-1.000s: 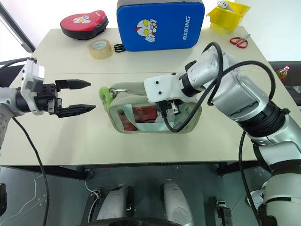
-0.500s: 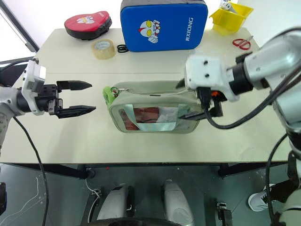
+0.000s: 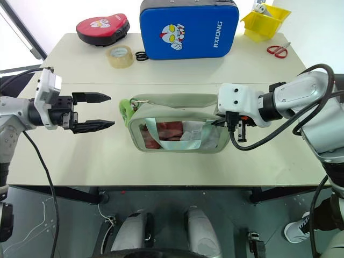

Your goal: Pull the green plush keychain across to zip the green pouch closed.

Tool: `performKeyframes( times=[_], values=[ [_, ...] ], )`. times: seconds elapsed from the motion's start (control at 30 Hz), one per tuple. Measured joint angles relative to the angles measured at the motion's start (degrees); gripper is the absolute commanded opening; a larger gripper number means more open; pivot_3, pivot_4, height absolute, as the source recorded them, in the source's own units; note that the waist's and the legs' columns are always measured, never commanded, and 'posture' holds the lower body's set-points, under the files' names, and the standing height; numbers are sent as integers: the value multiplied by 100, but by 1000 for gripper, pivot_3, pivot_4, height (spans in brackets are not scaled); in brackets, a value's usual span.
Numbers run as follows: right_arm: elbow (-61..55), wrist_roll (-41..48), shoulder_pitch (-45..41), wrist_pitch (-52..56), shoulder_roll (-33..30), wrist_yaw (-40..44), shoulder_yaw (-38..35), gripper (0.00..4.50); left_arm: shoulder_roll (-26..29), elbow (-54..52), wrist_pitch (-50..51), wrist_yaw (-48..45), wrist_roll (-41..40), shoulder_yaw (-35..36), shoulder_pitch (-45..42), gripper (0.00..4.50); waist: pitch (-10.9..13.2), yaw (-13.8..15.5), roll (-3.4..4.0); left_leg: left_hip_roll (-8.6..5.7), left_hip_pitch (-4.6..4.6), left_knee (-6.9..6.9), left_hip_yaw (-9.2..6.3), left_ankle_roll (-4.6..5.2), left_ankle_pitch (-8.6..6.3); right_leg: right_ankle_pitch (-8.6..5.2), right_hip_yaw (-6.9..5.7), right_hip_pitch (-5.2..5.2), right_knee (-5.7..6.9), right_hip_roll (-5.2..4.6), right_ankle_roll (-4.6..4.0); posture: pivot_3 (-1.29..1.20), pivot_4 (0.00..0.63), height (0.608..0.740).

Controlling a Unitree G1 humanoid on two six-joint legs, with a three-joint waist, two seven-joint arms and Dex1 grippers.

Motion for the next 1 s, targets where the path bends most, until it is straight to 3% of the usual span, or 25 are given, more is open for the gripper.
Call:
performKeyframes(
  times=[0.23,0.37,0.53,0.77,0.9,1.0],
  values=[
    [91,-64,-82,-26,164,-38,61,12,-571,1173,-165,7,446,-435,-813,4500,0,-14,0,0,15,-2,0,0,0,0,0,12,0,5,0,0,150,737],
    [96,-61,-183,86,202,-38,70,0,-969,1789,-231,19,713,-716,-1044,2584,0,-18,0,1,16,-3,0,0,0,0,1,12,0,5,0,0,150,737],
    [94,-63,-202,196,221,-66,93,0,-1012,1976,-266,-55,861,-770,-1178,65,0,-6,0,1,16,-3,-1,0,0,0,1,12,0,3,0,0,150,737],
    [97,-70,-245,308,269,-145,124,0,-737,1930,-266,-334,771,-604,-1481,21,0,-13,0,1,16,-4,-2,0,0,0,0,12,0,4,0,0,150,737],
    [101,-76,-241,315,277,-179,125,0,-688,1476,477,-438,168,-281,-1798,21,0,-4,0,1,15,-3,-2,0,0,0,0,14,0,3,0,0,150,737],
    [140,-121,-235,299,323,-233,160,0,-975,1102,920,-284,-100,-272,-2089,21,0,18,0,-1,17,0,-4,0,0,0,-1,22,-2,1,1,0,150,737]
  ],
)
